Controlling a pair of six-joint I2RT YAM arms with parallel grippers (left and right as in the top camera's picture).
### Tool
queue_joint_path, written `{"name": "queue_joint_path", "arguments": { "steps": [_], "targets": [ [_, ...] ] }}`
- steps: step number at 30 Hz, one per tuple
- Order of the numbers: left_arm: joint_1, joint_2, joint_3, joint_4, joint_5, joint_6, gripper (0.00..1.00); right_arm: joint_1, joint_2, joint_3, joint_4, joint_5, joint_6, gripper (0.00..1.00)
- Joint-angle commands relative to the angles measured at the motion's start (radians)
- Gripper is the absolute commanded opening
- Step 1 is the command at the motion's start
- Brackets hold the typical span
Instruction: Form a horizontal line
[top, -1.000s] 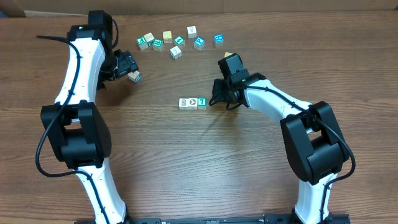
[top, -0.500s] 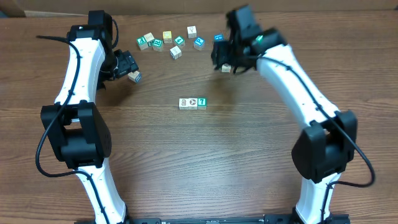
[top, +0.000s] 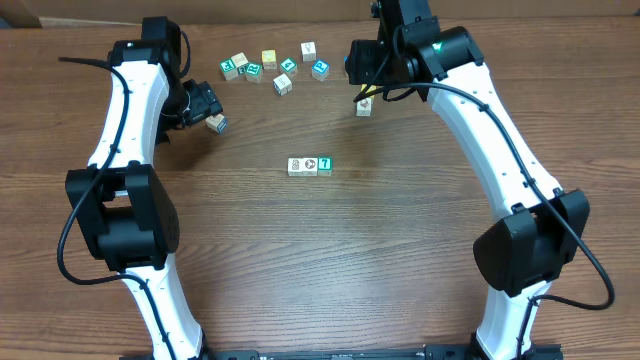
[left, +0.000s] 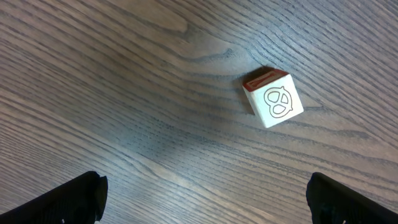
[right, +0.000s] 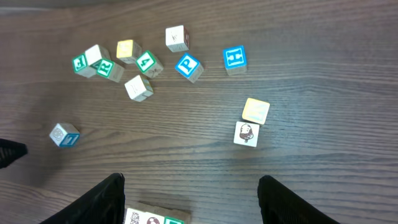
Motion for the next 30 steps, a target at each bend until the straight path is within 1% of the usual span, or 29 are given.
{"name": "queue_joint_path", "arguments": {
  "steps": [1, 4, 6, 7, 8, 9, 10, 21, 30],
  "targets": [
    [-0.008, 0.01, 0.015, 0.001, -0.005, 0.009, 1.0, 0.004, 0.052, -0.014, -0.012, 0.009, -0.007, 0.64],
    [-0.008, 0.01, 0.015, 0.001, -0.005, 0.009, 1.0, 0.013, 0.085, -0.014, -0.039, 0.009, -0.007, 0.58],
    [-0.008, 0.01, 0.015, 0.001, -0.005, 0.009, 1.0, 0.026, 0.104, -0.014, -0.052, 0.01, -0.007, 0.48],
    [-0.008, 0.01, 0.015, 0.001, -0.005, 0.009, 1.0, 0.033, 0.117, -0.014, -0.054, 0.01, -0.007, 0.4],
    [-0.008, 0.01, 0.015, 0.001, -0.005, 0.009, 0.99, 0.039, 0.126, -0.014, -0.053, 0.01, -0.008, 0.26],
    [-0.008, 0.01, 0.015, 0.001, -0.005, 0.009, 1.0, 0.046, 0.137, -0.014, -0.05, 0.01, -0.007, 0.08],
    [-0.008, 0.01, 0.015, 0.001, -0.005, 0.009, 1.0, 0.054, 0.149, -0.014, -0.045, 0.01, -0.007, 0.04],
    [-0.008, 0.01, 0.015, 0.001, -0.005, 0.009, 1.0, 0.109, 0.277, -0.014, -0.009, 0.01, -0.004, 0.04],
    [-0.008, 0.01, 0.015, 0.001, -0.005, 0.009, 1.0, 0.14, 0.328, -0.014, 0.009, 0.009, 0.001, 0.04]
  ]
}}
